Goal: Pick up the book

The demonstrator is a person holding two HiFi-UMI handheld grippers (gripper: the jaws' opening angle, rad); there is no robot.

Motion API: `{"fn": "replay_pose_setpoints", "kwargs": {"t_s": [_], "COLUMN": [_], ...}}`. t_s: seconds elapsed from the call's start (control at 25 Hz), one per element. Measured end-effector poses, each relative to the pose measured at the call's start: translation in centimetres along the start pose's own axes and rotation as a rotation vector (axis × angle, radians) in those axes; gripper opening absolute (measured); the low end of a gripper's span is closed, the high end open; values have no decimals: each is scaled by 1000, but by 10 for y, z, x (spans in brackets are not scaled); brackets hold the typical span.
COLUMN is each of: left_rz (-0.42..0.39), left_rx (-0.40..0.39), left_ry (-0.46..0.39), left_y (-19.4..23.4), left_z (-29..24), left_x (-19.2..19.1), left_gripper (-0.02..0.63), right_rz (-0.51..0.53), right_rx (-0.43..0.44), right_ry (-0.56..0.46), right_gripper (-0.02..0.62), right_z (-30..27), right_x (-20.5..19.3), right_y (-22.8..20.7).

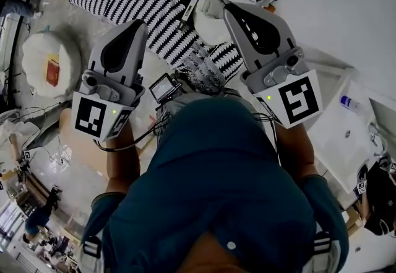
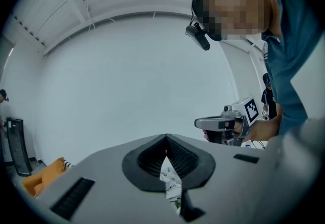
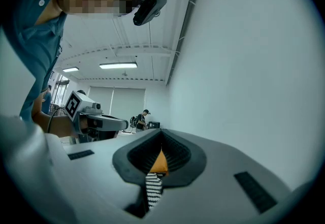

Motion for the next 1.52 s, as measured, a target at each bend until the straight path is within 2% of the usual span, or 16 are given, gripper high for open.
{"fn": "replay_pose_setpoints", "kwargs": {"t_s": [0.16,0.36,0.6,0.76,0.88,1.08,1.32,1.52], "left_rz": [16,25,40,66,78,74,16,-12], "left_rx": [-22,-90,-154,-185,-204,-230,-173,-147], "left_ry": [19,60,180,309,450,690,863,992], "left_y": [6,15,35,47,51,50,55,52], "left_z": [-19,-48,-98,-134,-155,-178,-198,-210], "left_x": [-14,-41,-106,-174,-243,-359,-466,-542], "left_gripper": [3,3,3,5,15,130,199,206], "right_rz": [-3,-16,-46,-111,-153,-176,-209,-245], "right_rx": [-18,-80,-134,-182,-217,-269,-325,-377], "right_ry": [15,39,82,112,131,164,210,267], "right_gripper": [14,14,14,14,14,14,14,14], "right_z": [-6,-11,-22,-25,-25,-19,-8,3], "right_x": [-8,-19,-39,-57,-69,-86,-113,-134], "right_y": [-10,-22,-37,-47,-51,-64,-75,-78]}}
Point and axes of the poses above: the fingertips, and each gripper's own axes: z backward along the fingers, y to its left, x out of its top, the point moved 1 cm from there along z, backward along the fingers, and after that the axes turned 13 degrees about x, right-handed, at the moved point
